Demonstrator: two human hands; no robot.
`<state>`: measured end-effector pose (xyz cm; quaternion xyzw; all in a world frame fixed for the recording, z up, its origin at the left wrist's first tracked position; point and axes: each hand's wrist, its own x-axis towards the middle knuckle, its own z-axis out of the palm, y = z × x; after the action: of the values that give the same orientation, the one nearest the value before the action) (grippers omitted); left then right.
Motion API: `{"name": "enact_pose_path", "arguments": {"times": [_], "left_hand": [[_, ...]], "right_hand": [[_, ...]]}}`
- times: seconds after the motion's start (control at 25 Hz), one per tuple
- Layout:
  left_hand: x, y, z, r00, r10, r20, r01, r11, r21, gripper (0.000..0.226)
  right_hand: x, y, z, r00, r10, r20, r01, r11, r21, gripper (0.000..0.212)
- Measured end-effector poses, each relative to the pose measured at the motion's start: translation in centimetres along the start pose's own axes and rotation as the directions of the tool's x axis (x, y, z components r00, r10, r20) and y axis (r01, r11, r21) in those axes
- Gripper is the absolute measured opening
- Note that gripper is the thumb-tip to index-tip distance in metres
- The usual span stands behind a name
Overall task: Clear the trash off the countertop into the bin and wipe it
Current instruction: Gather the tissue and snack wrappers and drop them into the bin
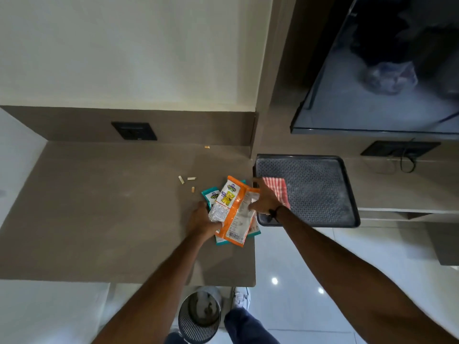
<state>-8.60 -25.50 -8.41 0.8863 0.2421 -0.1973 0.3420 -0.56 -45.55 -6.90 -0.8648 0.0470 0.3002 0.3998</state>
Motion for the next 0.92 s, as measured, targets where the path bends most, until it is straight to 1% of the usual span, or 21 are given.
{"name": "enact_pose_path", "arguments": {"times": [0.04, 0.08, 0.12, 0.24, 0.32, 0.4, 0.48, 0.52, 0.6, 0.68, 0.76, 0.84, 0.88, 0.92], "left_hand": [[0.0, 0.0, 0.2, 1.0, 0.015, -0.004, -0.015, 1.0, 0.017, 0.063], [0.1, 0.0, 0.3, 1.0, 0.025, -0.011, -0.025, 0.999, 0.021, 0.062], [0.0, 0.1, 0.4, 0.999, 0.033, -0.018, -0.032, 0.999, 0.018, 0.058], [-0.5, 0.3, 0.8, 0.995, 0.094, -0.017, -0.094, 0.995, 0.019, 0.039], [-1.0, 0.3, 1.2, 0.991, 0.133, 0.033, -0.131, 0.99, -0.049, 0.031], [-1.9, 0.1, 1.3, 0.979, 0.163, 0.124, -0.141, 0.976, -0.165, 0.027], [-3.4, -0.5, 0.6, 0.953, 0.229, 0.197, -0.184, 0.958, -0.22, 0.023], [-4.3, -1.1, 0.2, 0.942, 0.264, 0.205, -0.211, 0.945, -0.249, 0.021], [-6.4, -2.8, -0.9, 0.921, 0.333, 0.205, -0.269, 0.92, -0.286, 0.031], [-8.8, -5.3, -2.1, 0.894, 0.403, 0.194, -0.347, 0.898, -0.27, 0.044], [-11.1, -8.4, -3.4, 0.853, 0.485, 0.194, -0.456, 0.872, -0.177, 0.051], [-13.1, -12.1, -4.2, 0.832, 0.53, 0.165, -0.54, 0.842, 0.019, 0.045], [-14.1, -14.5, -4.3, 0.835, 0.531, 0.141, -0.546, 0.833, 0.093, 0.043], [-15.0, -16.9, -4.0, 0.842, 0.524, 0.126, -0.538, 0.833, 0.132, 0.042]], "right_hand": [[-0.2, 0.3, 0.6, 0.995, 0.028, -0.099, -0.025, 0.999, 0.032, 0.093], [-0.6, 0.6, 1.4, 0.984, 0.063, -0.165, -0.051, 0.996, 0.074, 0.097], [-1.2, 0.9, 2.2, 0.976, 0.099, -0.196, -0.08, 0.991, 0.104, 0.096], [-2.5, 1.5, 3.8, 0.965, 0.167, -0.203, -0.151, 0.984, 0.092, 0.077], [-3.4, 1.7, 4.0, 0.951, 0.208, -0.228, -0.178, 0.973, 0.143, 0.072], [-5.0, 2.2, 3.8, 0.946, 0.249, -0.208, -0.194, 0.948, 0.251, 0.065], [-7.5, 3.1, 3.6, 0.95, 0.281, -0.135, -0.204, 0.889, 0.41, 0.044], [-9.1, 3.4, 3.5, 0.956, 0.286, -0.073, -0.218, 0.851, 0.479, 0.037], [-12.6, 3.9, 3.8, 0.967, 0.255, 0.032, -0.231, 0.809, 0.541, 0.036], [-15.8, 4.4, 5.4, 0.971, 0.236, 0.047, -0.227, 0.835, 0.501, 0.04], [-18.2, 4.5, 8.7, 0.98, 0.2, -0.005, -0.176, 0.872, 0.456, 0.037], [-20.2, 4.1, 13.0, 0.982, 0.13, -0.139, -0.069, 0.924, 0.376, 0.038], [-21.1, 4.1, 15.6, 0.973, 0.082, -0.216, -0.015, 0.956, 0.293, 0.04], [-21.9, 4.2, 18.2, 0.96, 0.03, -0.28, 0.026, 0.981, 0.195, 0.04]]}}
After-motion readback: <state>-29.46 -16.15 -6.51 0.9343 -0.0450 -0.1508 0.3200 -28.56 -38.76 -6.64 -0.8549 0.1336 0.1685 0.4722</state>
